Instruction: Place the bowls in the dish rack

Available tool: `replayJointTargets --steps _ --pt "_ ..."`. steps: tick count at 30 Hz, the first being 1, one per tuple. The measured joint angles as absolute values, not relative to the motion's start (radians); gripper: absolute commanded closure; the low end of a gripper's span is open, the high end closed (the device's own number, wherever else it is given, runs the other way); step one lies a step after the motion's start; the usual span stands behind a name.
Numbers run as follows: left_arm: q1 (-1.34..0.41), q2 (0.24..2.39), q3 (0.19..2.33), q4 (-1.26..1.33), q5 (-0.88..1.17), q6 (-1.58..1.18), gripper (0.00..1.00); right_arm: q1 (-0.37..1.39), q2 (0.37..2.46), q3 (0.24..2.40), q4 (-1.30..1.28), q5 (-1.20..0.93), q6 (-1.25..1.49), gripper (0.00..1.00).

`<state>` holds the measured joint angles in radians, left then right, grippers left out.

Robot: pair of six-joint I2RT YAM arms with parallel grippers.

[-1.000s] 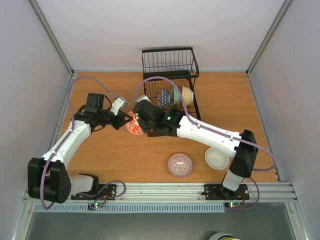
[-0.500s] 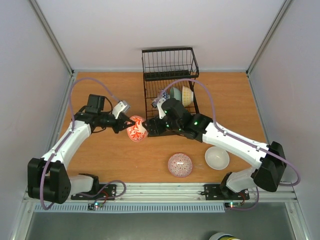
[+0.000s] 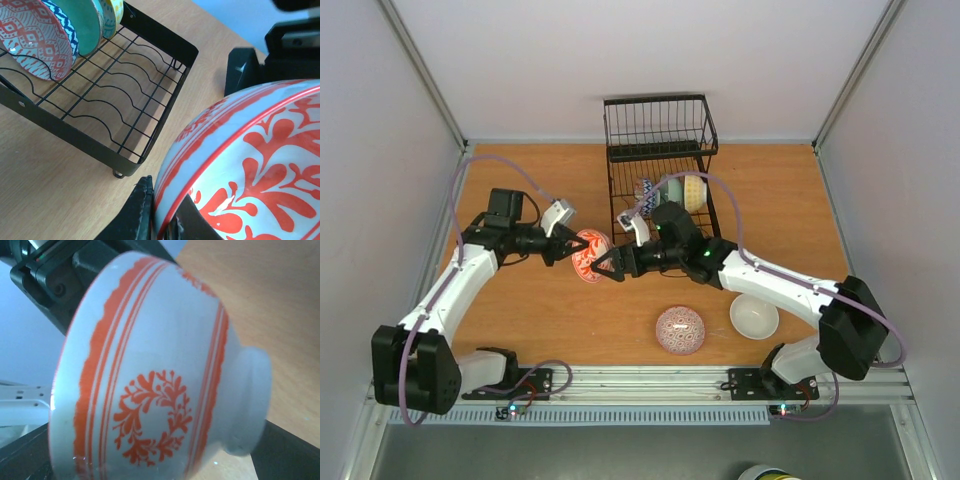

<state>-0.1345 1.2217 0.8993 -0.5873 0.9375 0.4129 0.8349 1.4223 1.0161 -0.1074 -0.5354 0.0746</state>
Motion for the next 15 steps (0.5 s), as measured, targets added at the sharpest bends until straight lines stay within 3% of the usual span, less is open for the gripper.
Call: replayJointTargets --steps 3,7,12,15 --pt "-0.134 1.216 0.899 -0.587 0.939 0.412 1.0 0.834 1.45 0.999 -0.045 -0.599 0.116 0.14" --pt "-0.13 1.214 0.899 -0.59 0.935 0.404 1.0 0.825 1.472 0.987 0.0 -0.632 0.151 0.5" --pt "-0.124 1.214 0.899 -0.598 0.905 0.37 0.99 0.823 1.48 0.976 0.009 -0.601 0.171 0.75" --pt "-0.124 1.213 0.899 -0.595 0.904 0.371 1.0 0.823 1.48 0.975 0.01 -0.596 0.174 0.95"
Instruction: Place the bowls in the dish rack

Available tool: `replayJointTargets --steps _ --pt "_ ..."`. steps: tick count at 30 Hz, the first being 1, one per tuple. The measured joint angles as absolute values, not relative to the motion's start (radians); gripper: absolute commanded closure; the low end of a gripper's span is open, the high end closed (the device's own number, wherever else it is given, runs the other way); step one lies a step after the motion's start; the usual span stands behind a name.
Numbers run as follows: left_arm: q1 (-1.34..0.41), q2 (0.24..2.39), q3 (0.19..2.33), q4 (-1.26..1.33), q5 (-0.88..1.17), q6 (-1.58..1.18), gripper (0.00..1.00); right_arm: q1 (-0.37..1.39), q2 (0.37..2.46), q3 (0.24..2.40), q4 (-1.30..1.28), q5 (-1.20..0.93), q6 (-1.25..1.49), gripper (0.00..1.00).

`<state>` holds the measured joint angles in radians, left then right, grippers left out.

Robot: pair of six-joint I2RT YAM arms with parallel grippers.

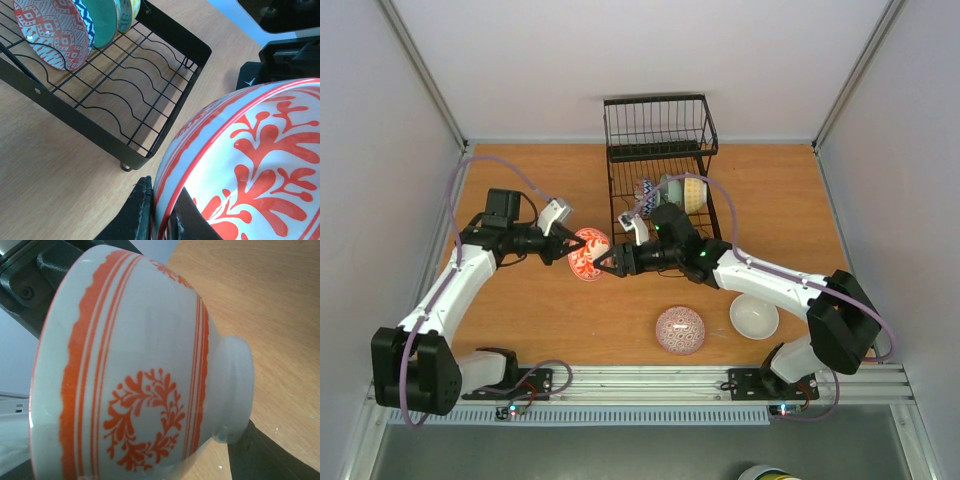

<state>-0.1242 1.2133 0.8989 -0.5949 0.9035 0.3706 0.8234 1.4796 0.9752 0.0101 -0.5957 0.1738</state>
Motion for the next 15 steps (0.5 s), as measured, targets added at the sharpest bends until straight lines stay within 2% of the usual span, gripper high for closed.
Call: replayJointTargets --steps 1,4,5,7,10,12,15 --pt "-0.124 1.213 0.899 -0.595 0.904 0.371 1.0 0.823 1.479 0.975 0.009 -0.593 0.173 0.98" --pt "-0.125 1.213 0.899 -0.585 0.9 0.374 1.0 0.824 1.469 0.981 -0.017 -0.569 0.155 0.99" --pt "-0.127 1.211 0.899 -0.579 0.901 0.374 0.97 0.825 1.463 0.987 -0.034 -0.557 0.146 0.99" --pt "-0.13 1.206 0.898 -0.564 0.901 0.373 0.81 0.828 1.454 1.007 -0.075 -0.533 0.126 0.99" --pt "-0.132 1.19 0.895 -0.537 0.9 0.363 0.46 0.832 1.448 1.059 -0.169 -0.475 0.075 0.99" --pt "-0.13 1.176 0.892 -0.524 0.893 0.356 0.29 0.831 1.448 1.101 -0.255 -0.402 0.04 0.99" --pt "-0.13 1.156 0.883 -0.499 0.874 0.335 0.18 0.83 1.47 1.198 -0.4 -0.273 -0.01 0.99"
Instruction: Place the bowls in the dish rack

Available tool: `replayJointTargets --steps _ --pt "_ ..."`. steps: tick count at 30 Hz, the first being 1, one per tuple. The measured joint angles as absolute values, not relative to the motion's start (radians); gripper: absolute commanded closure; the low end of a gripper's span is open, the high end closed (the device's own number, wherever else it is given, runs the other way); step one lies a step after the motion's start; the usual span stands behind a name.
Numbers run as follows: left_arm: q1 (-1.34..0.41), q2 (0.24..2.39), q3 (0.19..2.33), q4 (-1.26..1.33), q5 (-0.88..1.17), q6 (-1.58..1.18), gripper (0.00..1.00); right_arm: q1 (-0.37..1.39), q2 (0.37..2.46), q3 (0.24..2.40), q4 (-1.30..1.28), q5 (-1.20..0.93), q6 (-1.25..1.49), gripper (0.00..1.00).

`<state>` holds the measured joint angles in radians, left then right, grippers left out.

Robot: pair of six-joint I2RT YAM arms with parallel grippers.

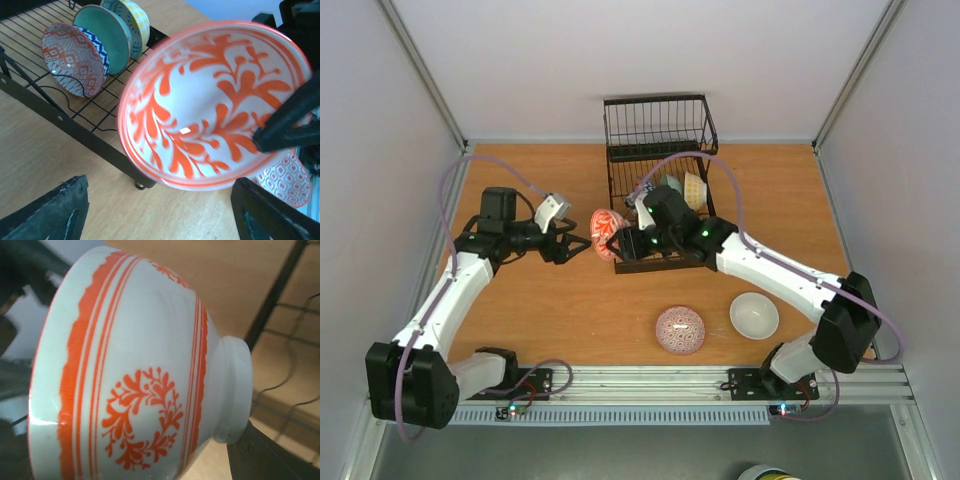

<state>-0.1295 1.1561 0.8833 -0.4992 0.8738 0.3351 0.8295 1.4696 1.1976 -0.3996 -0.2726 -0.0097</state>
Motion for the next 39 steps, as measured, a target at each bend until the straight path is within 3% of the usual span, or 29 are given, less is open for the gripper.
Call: replayJointTargets --steps 17,26,39 --pt "-0.13 1.107 0.854 -0.437 0.778 0.295 0.14 0.841 2.014 1.834 -0.912 0.414 -0.123 0.99" --pt "-0.13 1.107 0.854 -0.436 0.778 0.295 0.15 0.842 2.15 2.016 -0.986 0.555 -0.182 0.99" --pt "-0.13 1.107 0.854 -0.436 0.779 0.295 0.16 0.83 2.305 2.16 -0.99 0.601 -0.229 0.99"
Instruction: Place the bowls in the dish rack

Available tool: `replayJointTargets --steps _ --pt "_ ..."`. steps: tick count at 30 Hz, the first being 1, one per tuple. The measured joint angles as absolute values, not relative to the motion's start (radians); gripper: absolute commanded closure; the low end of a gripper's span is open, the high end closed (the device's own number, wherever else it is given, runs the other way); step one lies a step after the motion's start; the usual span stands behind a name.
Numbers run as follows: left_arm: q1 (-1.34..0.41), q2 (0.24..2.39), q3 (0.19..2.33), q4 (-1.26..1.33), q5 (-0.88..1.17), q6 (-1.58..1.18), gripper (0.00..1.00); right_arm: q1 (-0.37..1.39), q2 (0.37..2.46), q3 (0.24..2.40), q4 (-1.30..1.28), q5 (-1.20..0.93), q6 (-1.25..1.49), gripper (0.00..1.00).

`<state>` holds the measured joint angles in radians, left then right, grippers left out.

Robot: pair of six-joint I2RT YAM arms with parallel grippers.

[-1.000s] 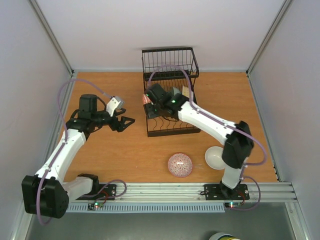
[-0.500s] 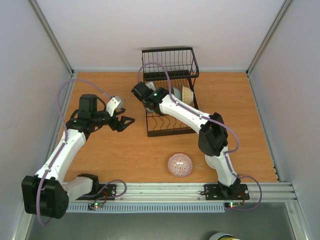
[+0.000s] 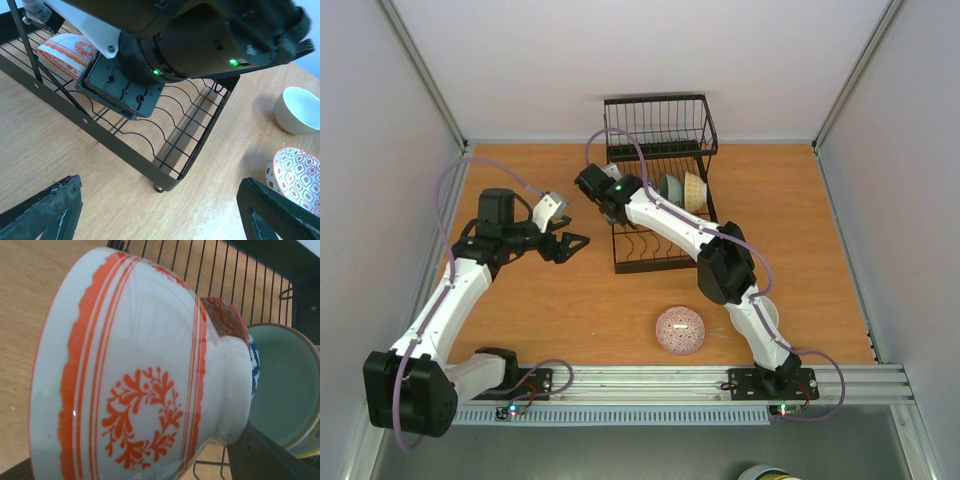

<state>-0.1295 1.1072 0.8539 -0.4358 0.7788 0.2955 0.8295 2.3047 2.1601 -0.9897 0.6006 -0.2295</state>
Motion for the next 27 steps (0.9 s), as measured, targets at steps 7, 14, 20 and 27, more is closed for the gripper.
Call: replayJointTargets --steps 7,14,20,27 --pt "-0.13 1.107 0.854 -0.436 0.781 0.295 0.17 0.805 2.372 2.192 -0.976 0.598 -0.242 0.99" --pt "-0.13 1.107 0.854 -0.436 0.786 0.296 0.17 0.794 2.427 2.208 -0.953 0.618 -0.243 0.99" --pt "-0.13 1.107 0.854 -0.436 0.789 0.296 0.18 0.788 2.438 2.221 -0.953 0.617 -0.244 0.88" --pt "-0.13 1.108 0.854 -0.436 0.789 0.297 0.18 0.783 2.435 2.216 -0.95 0.589 -0.244 0.34"
